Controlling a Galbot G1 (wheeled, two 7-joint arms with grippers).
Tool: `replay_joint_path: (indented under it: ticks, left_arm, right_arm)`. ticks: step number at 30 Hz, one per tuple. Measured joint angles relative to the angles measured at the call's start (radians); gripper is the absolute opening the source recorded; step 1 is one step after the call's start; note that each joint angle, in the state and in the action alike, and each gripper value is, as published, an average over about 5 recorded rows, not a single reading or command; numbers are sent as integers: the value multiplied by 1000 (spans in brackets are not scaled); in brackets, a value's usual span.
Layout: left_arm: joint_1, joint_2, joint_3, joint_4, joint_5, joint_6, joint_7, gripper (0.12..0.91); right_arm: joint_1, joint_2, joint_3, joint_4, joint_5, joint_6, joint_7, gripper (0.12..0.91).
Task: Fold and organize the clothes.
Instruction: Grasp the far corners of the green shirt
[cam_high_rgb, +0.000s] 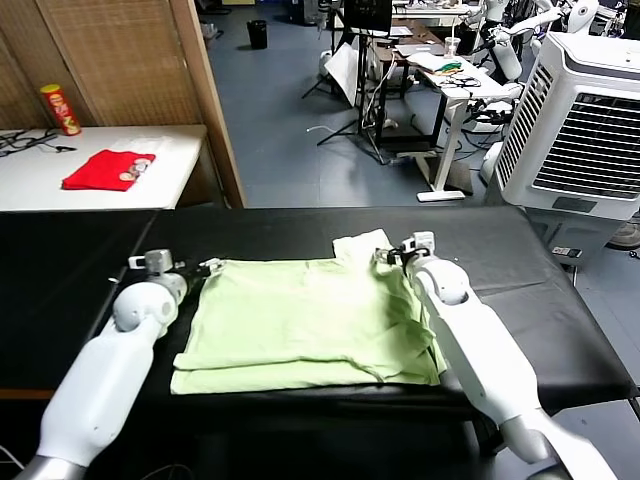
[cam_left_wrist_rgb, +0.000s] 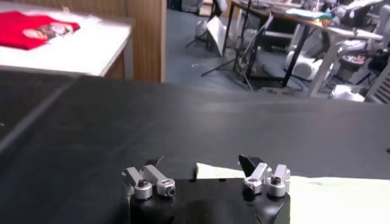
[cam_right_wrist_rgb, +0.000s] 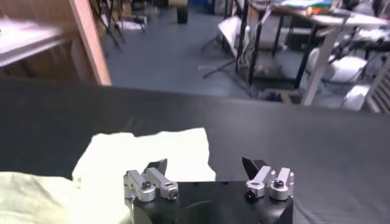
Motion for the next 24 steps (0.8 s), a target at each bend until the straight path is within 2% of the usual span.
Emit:
replay_joint_path:
  ticks: [2, 4, 11, 14, 17, 24]
  left_arm:
    - [-4, -1, 6, 11, 5, -2, 8, 760]
    - [-12, -5, 11, 24, 11, -7, 10, 690]
    - [-24, -15, 18, 54, 19, -19, 25, 297]
    - [-22, -15, 21, 52, 22, -21, 31, 166]
    - [-21, -16, 20, 49, 25, -25, 32, 130]
    - [-7, -19, -2, 15, 54, -51, 28, 129]
  right_arm:
    - [0, 5, 1, -2, 0, -2, 0, 775]
    - [-2, 8, 2, -2, 0, -4, -1, 715]
    - [-17, 12, 15, 10, -2, -3, -1, 367]
    - [-27, 13, 23, 19, -6, 16, 2, 212]
    - [-41, 10, 35, 33, -18, 60, 2, 130]
    - [-89, -16, 73, 96, -29, 171, -39, 124]
